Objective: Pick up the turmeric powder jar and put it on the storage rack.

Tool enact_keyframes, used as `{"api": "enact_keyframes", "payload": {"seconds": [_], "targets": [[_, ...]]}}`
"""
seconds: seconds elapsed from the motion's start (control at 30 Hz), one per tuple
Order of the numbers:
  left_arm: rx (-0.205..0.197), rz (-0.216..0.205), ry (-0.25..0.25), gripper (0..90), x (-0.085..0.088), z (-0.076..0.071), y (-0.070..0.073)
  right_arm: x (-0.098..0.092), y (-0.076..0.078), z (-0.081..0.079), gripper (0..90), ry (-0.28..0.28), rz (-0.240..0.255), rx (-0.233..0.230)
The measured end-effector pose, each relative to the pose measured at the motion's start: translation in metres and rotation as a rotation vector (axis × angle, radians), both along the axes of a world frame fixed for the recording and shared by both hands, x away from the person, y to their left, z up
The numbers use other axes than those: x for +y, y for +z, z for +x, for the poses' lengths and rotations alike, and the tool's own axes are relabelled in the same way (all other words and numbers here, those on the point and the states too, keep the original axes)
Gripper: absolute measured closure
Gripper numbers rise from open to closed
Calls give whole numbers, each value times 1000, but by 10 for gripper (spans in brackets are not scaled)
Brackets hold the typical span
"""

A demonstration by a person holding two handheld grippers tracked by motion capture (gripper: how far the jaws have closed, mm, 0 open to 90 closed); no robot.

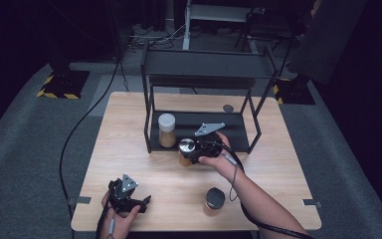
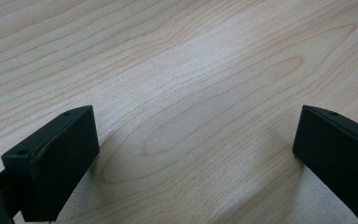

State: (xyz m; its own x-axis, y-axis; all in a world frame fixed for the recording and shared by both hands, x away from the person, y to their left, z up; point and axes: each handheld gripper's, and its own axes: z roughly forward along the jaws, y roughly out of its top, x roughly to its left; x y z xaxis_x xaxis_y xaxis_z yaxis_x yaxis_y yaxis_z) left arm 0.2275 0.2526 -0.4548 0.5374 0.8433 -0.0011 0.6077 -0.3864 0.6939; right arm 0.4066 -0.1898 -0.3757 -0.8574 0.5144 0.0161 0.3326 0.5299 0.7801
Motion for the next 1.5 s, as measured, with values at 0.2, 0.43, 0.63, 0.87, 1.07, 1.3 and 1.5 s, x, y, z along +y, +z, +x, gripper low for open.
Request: {"api": "enact_keyframes", "payload": {"seconds": [0.2,0.43,0.63,0.87,1.07,1.3,1.5], "targets": [[0,0,2,0,0,0,0,8,-5,6,73,12,-18,10],[0,0,3,0,0,0,0,17,-9,15,84,23,-42,28],[0,1,6,0,-1,-1,0,23,-15,23,131,34,-61,53],[0,1,9,0,-1,-1,0,31,-15,26,237,61,-109,60],[0,0,8,0,-1,-1,0,36,-12,25,314,58,-161,55],[0,0,8,0,-1,-1,0,39,-10,22,316,59,-173,41],[0,0,9,0,-1,-1,0,37,-3,21,317,65,-155,33]]}}
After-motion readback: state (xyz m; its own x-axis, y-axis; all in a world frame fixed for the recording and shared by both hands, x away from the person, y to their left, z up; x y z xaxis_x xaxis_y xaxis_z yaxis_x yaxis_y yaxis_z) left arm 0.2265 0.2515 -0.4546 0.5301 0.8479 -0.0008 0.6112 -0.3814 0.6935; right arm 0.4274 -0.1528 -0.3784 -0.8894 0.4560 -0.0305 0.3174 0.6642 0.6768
